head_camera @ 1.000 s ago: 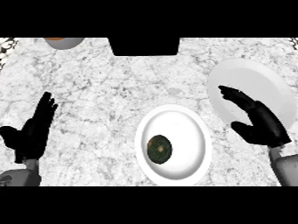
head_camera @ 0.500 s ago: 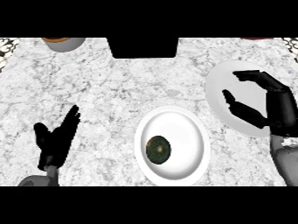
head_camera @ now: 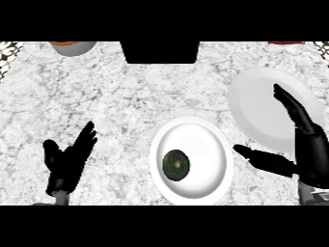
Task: Pick the squash from the plate and place it in the plate
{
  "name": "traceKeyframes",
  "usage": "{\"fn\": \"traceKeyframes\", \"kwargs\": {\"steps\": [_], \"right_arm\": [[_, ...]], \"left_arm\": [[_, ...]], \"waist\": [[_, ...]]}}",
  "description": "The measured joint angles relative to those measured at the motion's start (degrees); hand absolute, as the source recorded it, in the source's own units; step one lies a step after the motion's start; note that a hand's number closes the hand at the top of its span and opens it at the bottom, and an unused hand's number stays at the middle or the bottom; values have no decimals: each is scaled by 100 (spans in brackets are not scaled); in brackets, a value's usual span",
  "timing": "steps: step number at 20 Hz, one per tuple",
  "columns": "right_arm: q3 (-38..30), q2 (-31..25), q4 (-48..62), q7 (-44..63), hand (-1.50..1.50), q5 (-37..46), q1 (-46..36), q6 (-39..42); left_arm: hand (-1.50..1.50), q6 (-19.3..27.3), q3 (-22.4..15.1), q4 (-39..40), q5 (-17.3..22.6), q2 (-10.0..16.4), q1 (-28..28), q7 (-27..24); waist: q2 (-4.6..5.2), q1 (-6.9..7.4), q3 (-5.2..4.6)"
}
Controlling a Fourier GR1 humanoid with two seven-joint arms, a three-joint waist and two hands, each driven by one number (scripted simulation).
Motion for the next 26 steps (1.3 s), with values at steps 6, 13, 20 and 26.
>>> {"fn": "traceKeyframes", "kwargs": {"steps": [6, 13, 20, 26], "right_arm": [[694, -845, -593, 1351, -150, 884, 192, 777], [1678, -818, -1375, 3565, -150, 2002, -269, 1546], [2441, 85, -1148, 4835, -150, 3062, -777, 2000], [2701, 676, -525, 5008, -150, 3565, -777, 2156]], "left_arm": [[0, 81, -22, -34, -66, -25, -55, 167], [0, 24, -34, -215, -73, -1, 36, 260], [0, -74, 117, -81, -74, -20, -119, 293], [0, -63, 119, -37, -186, -170, -130, 248]], "waist": [[-9, 0, -14], [-5, 49, -11], [9, 47, -4], [13, 44, -1]]}}
